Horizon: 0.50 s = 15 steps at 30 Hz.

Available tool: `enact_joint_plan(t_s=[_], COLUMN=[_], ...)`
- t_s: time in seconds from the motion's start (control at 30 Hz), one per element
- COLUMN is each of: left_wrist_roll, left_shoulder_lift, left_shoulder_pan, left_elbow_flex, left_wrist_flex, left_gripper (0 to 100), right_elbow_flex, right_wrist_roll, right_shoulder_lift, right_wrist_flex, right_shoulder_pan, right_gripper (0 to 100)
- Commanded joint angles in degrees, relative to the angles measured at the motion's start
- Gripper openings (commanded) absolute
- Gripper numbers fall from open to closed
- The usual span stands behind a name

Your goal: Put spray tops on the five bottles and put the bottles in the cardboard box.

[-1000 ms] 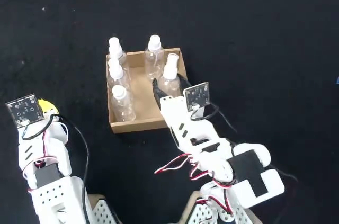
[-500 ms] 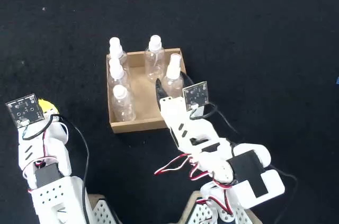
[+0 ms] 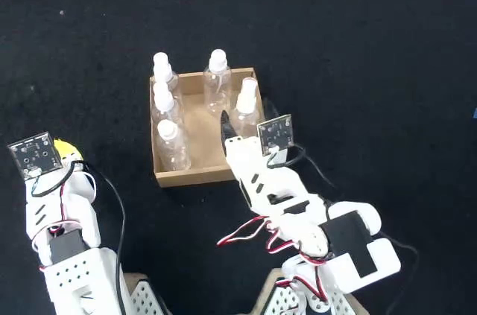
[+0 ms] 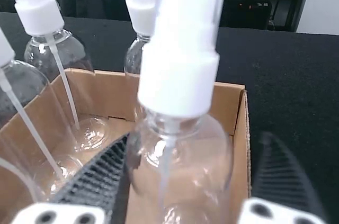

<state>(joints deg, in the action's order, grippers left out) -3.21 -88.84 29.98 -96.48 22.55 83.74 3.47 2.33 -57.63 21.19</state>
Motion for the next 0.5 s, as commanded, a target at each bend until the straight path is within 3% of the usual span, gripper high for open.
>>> enact_joint_plan(t_s=[0.0,0.23,0.47], left_wrist_roll=[0.18,0.09,0.18], left_shoulder_lift=[-0.35,-0.35,-0.35], left_shoulder_pan=[-0.66,-0.66,-0.66], left_elbow_flex=[-1.27,-1.27,-1.27], left_wrist_flex=[0.09,0.09,0.09], left_gripper=[3,3,3], right_elbow_flex=[-2.51,-1.80,-0.31], right_wrist_roll=[-0.53,-0.53,-0.44], right_shoulder_lift=[2.51,3.56,13.67], right_wrist_flex=[0.79,0.35,2.55], right_shoulder_pan=[2.90,3.08,1.49], right_gripper=[37.3,37.1,37.1])
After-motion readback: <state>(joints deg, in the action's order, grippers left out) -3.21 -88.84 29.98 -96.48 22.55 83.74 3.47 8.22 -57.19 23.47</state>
